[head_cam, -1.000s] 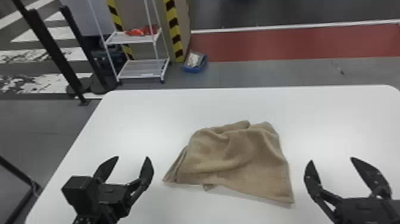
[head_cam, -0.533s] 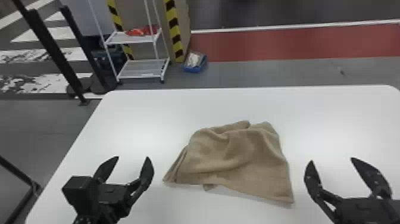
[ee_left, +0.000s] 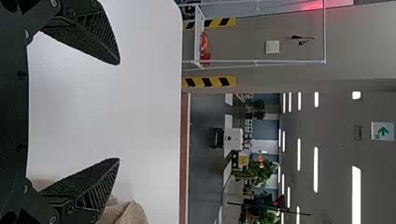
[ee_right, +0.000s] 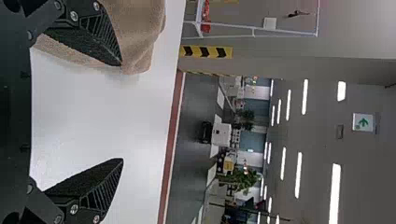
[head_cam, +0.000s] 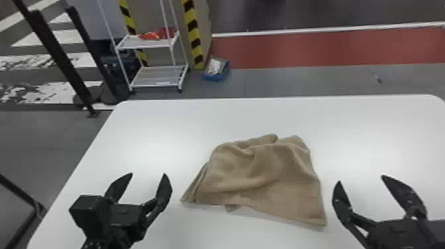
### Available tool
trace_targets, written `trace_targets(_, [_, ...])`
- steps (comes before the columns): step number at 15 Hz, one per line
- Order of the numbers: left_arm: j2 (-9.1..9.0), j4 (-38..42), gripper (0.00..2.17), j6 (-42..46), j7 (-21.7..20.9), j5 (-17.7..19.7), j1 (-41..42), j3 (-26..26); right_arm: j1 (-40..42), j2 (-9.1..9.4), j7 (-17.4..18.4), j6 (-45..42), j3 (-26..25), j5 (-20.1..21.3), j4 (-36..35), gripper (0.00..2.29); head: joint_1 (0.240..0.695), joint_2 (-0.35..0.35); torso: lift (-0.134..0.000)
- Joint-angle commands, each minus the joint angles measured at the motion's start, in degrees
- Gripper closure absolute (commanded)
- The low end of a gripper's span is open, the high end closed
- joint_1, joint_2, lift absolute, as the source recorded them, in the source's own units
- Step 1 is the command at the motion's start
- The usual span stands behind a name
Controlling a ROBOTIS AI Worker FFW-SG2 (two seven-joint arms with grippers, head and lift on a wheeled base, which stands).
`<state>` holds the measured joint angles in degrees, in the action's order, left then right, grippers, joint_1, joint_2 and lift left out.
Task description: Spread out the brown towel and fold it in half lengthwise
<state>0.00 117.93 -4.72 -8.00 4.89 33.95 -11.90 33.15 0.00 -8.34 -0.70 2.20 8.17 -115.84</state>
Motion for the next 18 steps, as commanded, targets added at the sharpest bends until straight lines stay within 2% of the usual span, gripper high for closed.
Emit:
trace_targets(1, [-0.15, 0.11, 0.16, -0.16, 0.0, -0.06, -0.03, 0.04, 0.42, 0.05, -7.48, 3.13, -0.44, 0.71, -2.46, 0.17, 0.695, 0.175, -0.124])
trace_targets(2, [-0.15, 0.11, 0.16, -0.16, 0.0, -0.06, -0.03, 0.04, 0.6, 0.05, -10.38, 3.3, -0.27, 2.12, -3.25, 0.17, 0.695, 0.191, -0.124])
trace_targets(4, [-0.15, 0.11, 0.16, -0.16, 0.0, -0.15, -0.03, 0.21, 0.6, 0.05, -13.19, 4.01, 0.88, 6.25, -4.04, 0.17, 0.695, 0.234, -0.124])
trace_targets(6, [-0.15, 0.11, 0.16, -0.16, 0.0, -0.15, -0.03, 0.21, -0.46, 0.05, -15.91, 11.39, 2.28, 12.66, -5.36, 0.17, 0.695, 0.252, -0.124])
trace_targets(9, [-0.15, 0.11, 0.16, -0.34, 0.0, -0.15, -0.11, 0.21, -1.51, 0.05, -25.14, 15.26, 1.84, 15.65, -7.38, 0.17, 0.695, 0.272, -0.124])
trace_targets(11, [-0.15, 0.28, 0.16, -1.04, 0.0, -0.15, -0.2, 0.48, -3.18, 0.05, -28.31, 22.29, 2.37, 19.43, -8.53, 0.17, 0.695, 0.288, -0.124])
trace_targets(12, [-0.15, 0.11, 0.16, -1.04, 0.0, -0.15, -0.29, 0.39, -3.8, 0.05, -29.36, 24.92, 2.55, 20.4, -8.79, 0.18, 0.695, 0.287, -0.124])
trace_targets(15, [-0.15, 0.11, 0.16, -1.04, 0.0, -0.15, -0.29, 0.12, -5.64, 0.05, -29.45, 31.6, 3.86, 24.71, -8.88, 0.19, 0.695, 0.267, -0.124])
trace_targets(17, [-0.15, 0.02, 0.16, -1.04, 0.0, -0.15, -0.29, 0.12, -6.52, 0.05, -33.14, 33.36, 4.57, 25.41, -8.53, 0.22, 0.695, 0.259, -0.124])
trace_targets(18, [-0.15, 0.02, 0.16, -1.04, 0.0, -0.15, -0.29, 0.12, -6.61, 0.05, -33.23, 33.54, 4.92, 25.67, -8.53, 0.22, 0.695, 0.262, -0.124])
